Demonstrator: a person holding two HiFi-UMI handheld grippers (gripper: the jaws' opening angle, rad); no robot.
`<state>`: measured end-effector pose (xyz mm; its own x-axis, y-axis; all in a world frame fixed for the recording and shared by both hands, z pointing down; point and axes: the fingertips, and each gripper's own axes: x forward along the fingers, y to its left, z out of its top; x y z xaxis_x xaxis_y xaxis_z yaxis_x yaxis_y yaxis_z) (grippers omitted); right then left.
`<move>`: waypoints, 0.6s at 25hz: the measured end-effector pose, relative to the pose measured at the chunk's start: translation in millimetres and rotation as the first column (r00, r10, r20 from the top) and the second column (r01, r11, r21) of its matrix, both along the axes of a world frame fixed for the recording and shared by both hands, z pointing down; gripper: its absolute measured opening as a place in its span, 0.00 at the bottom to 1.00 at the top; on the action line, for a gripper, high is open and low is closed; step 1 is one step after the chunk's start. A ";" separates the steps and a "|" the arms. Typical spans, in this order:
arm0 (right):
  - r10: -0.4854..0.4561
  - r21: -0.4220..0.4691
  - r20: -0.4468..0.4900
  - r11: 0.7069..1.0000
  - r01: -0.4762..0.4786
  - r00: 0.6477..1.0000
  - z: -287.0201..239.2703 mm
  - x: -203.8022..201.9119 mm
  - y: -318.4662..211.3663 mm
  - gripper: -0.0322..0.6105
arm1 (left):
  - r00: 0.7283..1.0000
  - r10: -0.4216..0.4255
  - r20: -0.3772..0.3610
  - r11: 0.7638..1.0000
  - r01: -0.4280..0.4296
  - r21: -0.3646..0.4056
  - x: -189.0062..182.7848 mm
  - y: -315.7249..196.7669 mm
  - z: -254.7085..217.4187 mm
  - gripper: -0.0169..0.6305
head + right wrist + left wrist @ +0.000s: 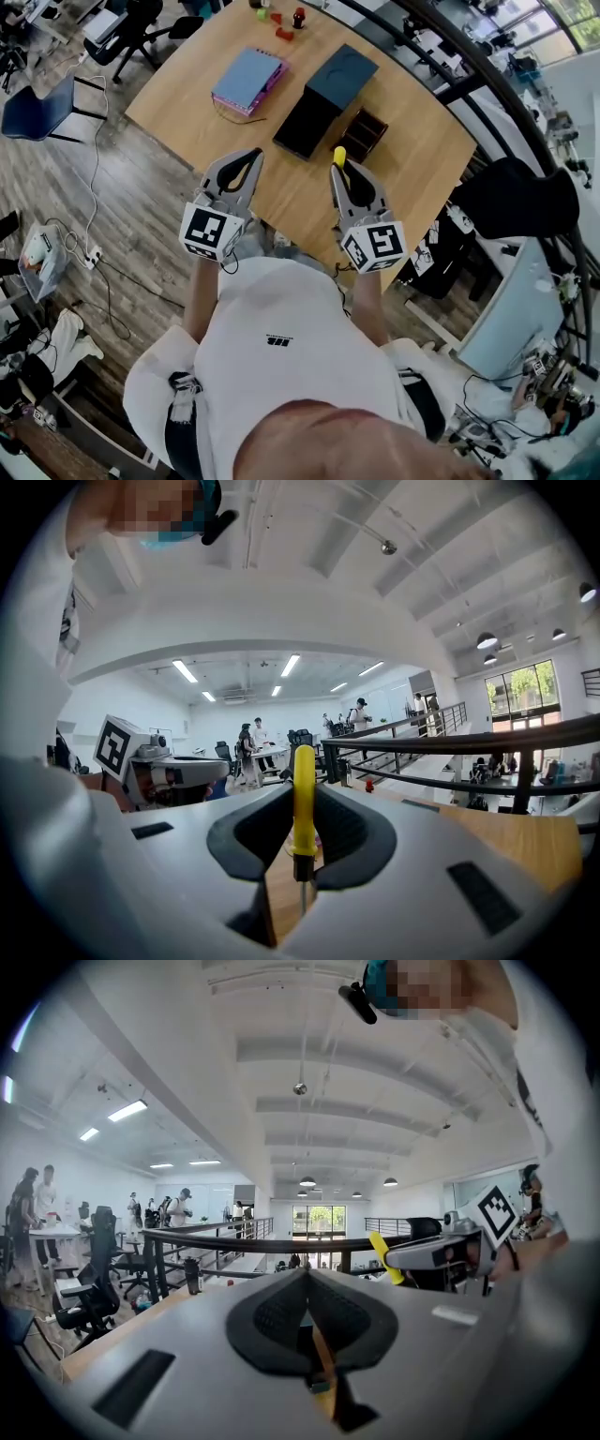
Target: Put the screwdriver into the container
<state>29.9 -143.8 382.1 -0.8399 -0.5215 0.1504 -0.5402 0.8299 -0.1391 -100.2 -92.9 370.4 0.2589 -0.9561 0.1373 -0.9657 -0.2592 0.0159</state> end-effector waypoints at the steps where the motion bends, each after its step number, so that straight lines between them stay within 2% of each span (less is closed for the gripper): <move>1: 0.003 -0.002 -0.001 1.000 -0.003 1.000 1.8 -1.4 -2.3 0.14 | 1.000 0.005 -0.001 1.000 -0.005 -0.001 -0.8 -3.6 1.2 0.04; 6: 0.038 -0.026 0.000 0.999 -0.038 0.999 11.5 -7.8 -16.9 0.14 | 0.999 0.035 -0.010 0.999 -0.035 -0.010 -7.2 -23.7 9.6 0.04; 15: 0.144 -0.072 -0.020 0.987 -0.145 0.989 36.0 -24.8 -52.4 0.14 | 0.989 0.143 -0.025 0.989 -0.144 -0.045 -24.9 -71.4 33.5 0.04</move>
